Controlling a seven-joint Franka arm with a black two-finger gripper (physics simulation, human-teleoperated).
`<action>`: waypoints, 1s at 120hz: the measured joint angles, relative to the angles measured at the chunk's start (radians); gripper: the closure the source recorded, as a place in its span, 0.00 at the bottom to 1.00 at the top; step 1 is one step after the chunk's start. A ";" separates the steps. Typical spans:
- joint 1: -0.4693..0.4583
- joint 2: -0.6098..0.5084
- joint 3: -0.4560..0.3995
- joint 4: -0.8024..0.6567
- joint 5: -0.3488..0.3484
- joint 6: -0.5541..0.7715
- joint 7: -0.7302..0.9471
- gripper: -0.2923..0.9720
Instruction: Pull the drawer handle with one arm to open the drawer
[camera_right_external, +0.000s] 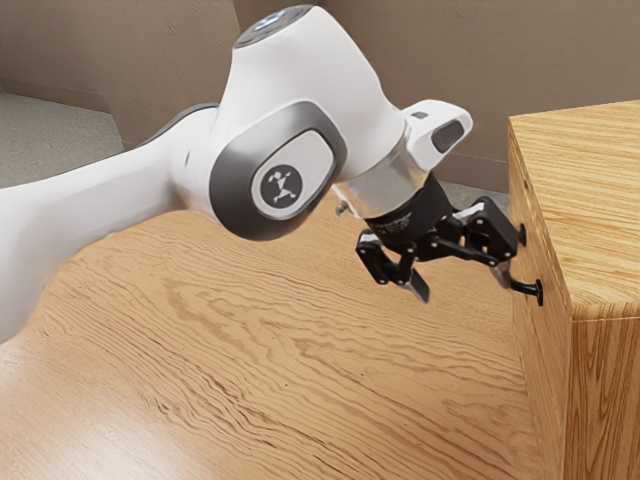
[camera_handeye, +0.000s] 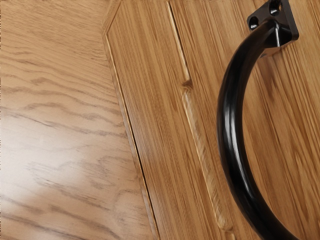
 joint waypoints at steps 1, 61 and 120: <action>0.000 0.000 0.000 0.000 0.000 0.000 0.000 0.23; 0.013 0.024 0.001 0.038 -0.013 0.020 0.002 0.23; 0.014 0.059 0.001 0.036 -0.017 0.025 0.004 0.23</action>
